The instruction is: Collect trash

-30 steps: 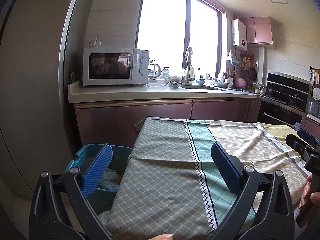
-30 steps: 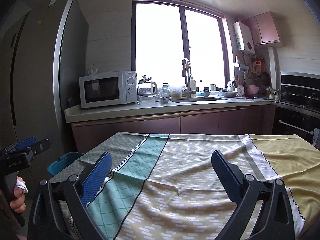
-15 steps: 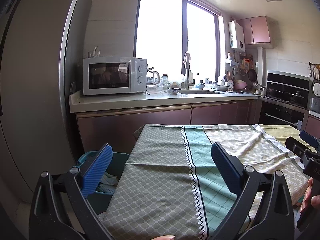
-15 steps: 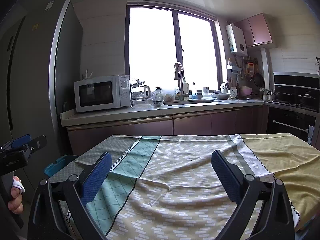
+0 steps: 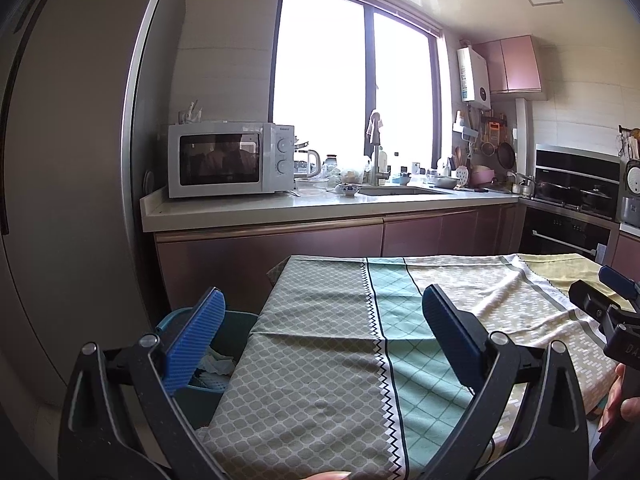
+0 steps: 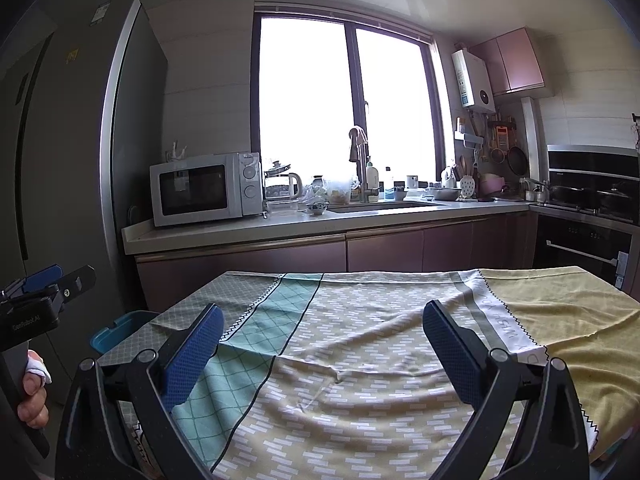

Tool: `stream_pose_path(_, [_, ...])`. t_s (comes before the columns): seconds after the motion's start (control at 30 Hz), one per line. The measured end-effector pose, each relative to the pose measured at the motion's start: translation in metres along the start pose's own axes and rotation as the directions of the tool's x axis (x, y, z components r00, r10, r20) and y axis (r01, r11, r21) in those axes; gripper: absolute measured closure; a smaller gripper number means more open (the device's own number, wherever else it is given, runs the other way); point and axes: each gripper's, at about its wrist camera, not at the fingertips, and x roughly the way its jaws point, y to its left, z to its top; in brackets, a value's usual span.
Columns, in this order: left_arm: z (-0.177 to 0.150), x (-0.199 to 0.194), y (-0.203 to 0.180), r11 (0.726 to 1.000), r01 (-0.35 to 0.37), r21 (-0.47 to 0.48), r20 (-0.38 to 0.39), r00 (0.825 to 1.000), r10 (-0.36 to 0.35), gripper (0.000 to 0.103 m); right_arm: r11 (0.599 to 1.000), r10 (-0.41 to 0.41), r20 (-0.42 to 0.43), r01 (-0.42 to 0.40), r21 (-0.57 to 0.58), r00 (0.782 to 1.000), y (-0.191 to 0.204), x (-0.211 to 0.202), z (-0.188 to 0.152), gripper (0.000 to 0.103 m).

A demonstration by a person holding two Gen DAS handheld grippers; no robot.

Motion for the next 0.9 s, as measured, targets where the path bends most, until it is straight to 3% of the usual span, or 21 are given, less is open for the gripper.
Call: stream_pose_path(0.9, [0.0028, -0.0001, -0.0026, 1.0, -0.011, -0.006, 0.012, 1.0, 0.011, 0.006, 1.0, -0.004, 0.017, 0.004, -0.004, 1.0, 0.0, -0.0029, 0.0011, 0.007])
